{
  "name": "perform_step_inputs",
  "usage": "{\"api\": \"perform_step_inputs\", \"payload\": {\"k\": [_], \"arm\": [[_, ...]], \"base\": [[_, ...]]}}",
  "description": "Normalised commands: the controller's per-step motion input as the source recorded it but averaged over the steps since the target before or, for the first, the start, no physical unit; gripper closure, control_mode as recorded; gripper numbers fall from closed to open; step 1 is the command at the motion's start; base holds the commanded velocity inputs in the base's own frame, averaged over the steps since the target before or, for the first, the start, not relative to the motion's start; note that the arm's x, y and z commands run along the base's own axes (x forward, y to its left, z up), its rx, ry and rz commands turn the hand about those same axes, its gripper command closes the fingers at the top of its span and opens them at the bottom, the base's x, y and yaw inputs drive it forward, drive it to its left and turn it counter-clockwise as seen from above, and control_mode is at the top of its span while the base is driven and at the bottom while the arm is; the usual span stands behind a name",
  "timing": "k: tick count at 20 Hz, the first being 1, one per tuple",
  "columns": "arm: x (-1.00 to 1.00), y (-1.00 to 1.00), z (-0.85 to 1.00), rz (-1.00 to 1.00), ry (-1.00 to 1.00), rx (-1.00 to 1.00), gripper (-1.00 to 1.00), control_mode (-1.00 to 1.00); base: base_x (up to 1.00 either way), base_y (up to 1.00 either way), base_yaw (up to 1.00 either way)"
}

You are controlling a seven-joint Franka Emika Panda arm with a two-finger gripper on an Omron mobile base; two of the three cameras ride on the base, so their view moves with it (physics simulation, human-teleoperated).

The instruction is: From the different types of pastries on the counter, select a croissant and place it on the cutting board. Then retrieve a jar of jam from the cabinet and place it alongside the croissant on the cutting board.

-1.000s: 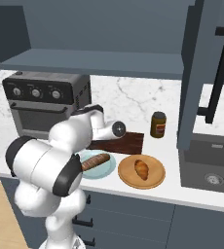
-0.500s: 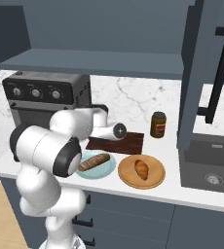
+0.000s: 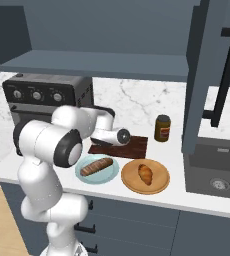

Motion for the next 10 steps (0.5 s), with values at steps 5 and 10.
{"api": "perform_step_inputs", "payload": {"k": [5, 10], "arm": [[0.14, 0.00, -0.14, 0.00, 0.00, 0.00, 1.00, -1.00], [0.13, 0.00, -0.14, 0.00, 0.00, 0.00, 1.00, -1.00]], "base": [[0.00, 0.00, 0.00], [0.00, 0.00, 0.00]]}}
